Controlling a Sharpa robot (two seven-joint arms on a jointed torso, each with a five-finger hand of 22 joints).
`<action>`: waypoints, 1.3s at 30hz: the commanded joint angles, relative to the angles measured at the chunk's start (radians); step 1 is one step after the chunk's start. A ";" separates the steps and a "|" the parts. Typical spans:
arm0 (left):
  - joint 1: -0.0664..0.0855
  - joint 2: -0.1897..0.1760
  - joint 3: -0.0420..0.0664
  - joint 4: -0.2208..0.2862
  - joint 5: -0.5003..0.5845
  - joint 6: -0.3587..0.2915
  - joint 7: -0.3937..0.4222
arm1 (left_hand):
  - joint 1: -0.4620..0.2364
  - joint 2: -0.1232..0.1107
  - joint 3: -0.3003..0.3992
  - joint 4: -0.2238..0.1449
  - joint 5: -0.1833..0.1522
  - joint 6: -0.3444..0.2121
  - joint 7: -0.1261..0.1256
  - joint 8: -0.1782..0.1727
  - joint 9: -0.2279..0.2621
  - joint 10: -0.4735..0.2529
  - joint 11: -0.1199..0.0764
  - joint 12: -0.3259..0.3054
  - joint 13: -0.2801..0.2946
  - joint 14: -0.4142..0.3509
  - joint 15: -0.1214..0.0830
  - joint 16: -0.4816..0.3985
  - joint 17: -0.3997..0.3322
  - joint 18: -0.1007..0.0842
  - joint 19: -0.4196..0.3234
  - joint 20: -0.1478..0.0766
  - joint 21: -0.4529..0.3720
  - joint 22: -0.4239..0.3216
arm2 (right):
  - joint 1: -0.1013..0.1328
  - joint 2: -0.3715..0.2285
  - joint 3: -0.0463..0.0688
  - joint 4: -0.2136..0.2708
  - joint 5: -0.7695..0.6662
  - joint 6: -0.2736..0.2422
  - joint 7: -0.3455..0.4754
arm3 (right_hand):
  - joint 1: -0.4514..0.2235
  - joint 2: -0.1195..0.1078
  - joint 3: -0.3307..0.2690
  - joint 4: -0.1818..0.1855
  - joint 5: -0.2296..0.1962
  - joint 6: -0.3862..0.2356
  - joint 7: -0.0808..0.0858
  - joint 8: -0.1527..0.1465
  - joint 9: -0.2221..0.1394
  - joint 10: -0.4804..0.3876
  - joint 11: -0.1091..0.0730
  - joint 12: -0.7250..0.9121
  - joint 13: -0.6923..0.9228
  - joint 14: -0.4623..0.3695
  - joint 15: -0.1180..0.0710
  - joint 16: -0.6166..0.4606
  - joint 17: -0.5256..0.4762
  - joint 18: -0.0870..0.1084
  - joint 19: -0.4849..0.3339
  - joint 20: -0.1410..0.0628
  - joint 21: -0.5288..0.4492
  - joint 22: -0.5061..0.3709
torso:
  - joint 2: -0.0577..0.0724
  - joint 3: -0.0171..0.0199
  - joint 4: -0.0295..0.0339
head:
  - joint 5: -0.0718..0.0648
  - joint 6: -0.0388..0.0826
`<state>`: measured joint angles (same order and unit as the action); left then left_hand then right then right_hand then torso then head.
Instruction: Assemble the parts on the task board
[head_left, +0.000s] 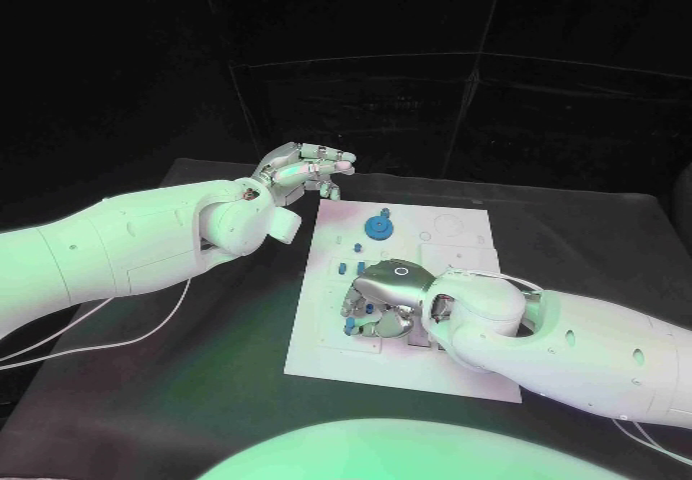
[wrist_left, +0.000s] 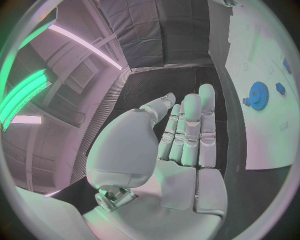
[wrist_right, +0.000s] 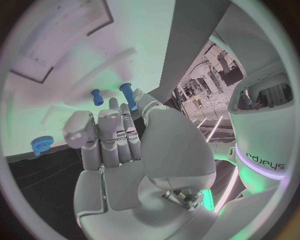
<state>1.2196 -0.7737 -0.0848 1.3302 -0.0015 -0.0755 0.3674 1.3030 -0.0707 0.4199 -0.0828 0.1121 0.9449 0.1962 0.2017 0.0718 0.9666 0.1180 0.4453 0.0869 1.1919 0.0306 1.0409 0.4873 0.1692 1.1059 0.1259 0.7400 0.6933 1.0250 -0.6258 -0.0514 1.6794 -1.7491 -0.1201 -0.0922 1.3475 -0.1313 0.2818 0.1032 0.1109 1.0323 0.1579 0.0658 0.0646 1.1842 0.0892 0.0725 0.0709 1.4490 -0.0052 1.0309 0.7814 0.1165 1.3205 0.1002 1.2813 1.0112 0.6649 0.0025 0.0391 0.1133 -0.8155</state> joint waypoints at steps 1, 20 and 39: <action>0.001 0.000 0.001 0.001 0.003 0.014 0.002 | -0.003 0.007 -0.007 0.000 -0.002 -0.004 0.000 0.006 0.000 -0.008 0.002 0.006 0.000 -0.002 0.002 -0.004 -0.001 0.014 0.001 0.008 -0.006 -0.001 | 0.001 -0.001 0.000 0.003 -0.008 -0.046 0.001 | -0.002 -0.009 -0.009 0.002 -0.001 -0.008 0.001 -0.005 -0.001 -0.011 0.001 0.004 0.001 0.001 0.005 -0.002 0.001 -0.005 -0.001 0.003 -0.002 0.001 | 0.000 0.0003 0.0004 | 0.000 0.000; 0.001 -0.004 0.001 0.000 0.003 0.016 0.000 | -0.003 0.008 -0.010 0.001 -0.002 -0.006 0.000 0.007 0.001 -0.010 0.002 0.009 0.000 -0.003 0.003 -0.004 -0.002 0.014 0.001 0.008 -0.008 -0.002 | 0.003 -0.114 0.001 0.093 0.095 -0.146 0.043 | -0.013 -0.017 -0.063 0.003 0.032 -0.019 0.003 0.000 0.003 -0.042 0.004 0.018 0.005 -0.007 0.008 -0.021 -0.030 0.001 -0.016 0.005 -0.019 -0.030 | -0.003 -0.0006 -0.0006 | -0.006 0.009; 0.001 -0.004 -0.003 0.001 0.003 0.015 -0.002 | -0.003 0.008 -0.010 0.001 -0.002 -0.006 0.000 0.007 0.001 -0.010 0.002 0.009 0.000 -0.003 0.003 -0.004 -0.002 0.014 0.001 0.008 -0.008 -0.002 | 0.099 -0.473 0.002 0.238 0.426 -0.122 -0.271 | -0.029 0.027 -0.295 0.066 0.080 0.014 -0.056 0.123 0.034 0.065 -0.070 0.669 0.495 0.044 -0.046 0.195 0.241 -0.036 0.077 -0.045 0.096 0.162 | -0.005 -0.0013 -0.0058 | -0.097 0.042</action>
<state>1.2195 -0.7769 -0.0885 1.3290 -0.0015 -0.0704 0.3624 1.3030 -0.0707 0.4143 -0.0829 0.1121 0.9450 0.1962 0.2057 0.0718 0.9630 0.1216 0.4523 0.0869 1.1919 0.0306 1.0409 0.4864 0.1691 1.1058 0.1259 0.7359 0.6921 1.1221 -1.0914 -0.0492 1.9133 -1.3519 -0.2492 -0.2259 1.3170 -0.1112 -0.0021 0.1660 0.1918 1.0446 0.1052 0.1812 0.0970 1.2640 0.0230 0.7031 0.5289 1.4650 -0.0472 1.2158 1.0102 0.0919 1.3943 0.0549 1.3726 1.1660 0.6602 0.0020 0.0344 0.0308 -0.7753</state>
